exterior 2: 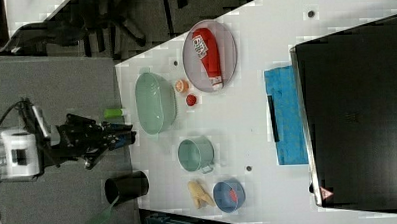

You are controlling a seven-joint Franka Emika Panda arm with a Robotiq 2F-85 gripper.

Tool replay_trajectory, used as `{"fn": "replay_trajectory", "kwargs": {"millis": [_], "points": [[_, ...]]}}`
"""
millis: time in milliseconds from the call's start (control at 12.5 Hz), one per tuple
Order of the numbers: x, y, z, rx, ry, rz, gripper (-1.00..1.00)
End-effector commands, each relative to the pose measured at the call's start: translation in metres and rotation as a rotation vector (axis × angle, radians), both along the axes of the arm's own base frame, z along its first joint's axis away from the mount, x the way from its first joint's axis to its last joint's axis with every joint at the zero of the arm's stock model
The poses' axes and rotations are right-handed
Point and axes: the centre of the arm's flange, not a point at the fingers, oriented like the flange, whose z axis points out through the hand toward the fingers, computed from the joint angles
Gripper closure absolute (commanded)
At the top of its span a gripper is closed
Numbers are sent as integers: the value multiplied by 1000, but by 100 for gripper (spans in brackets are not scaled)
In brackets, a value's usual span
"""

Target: Flap open oven.

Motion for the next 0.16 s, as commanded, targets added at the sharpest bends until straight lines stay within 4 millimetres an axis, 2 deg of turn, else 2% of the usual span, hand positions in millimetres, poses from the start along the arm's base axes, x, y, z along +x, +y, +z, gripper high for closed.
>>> {"fn": "replay_trajectory", "kwargs": {"millis": [80,160], "points": [[8,10,-23,9,66,-19,65],[8,13,-24,8,66,-13,65]]}}
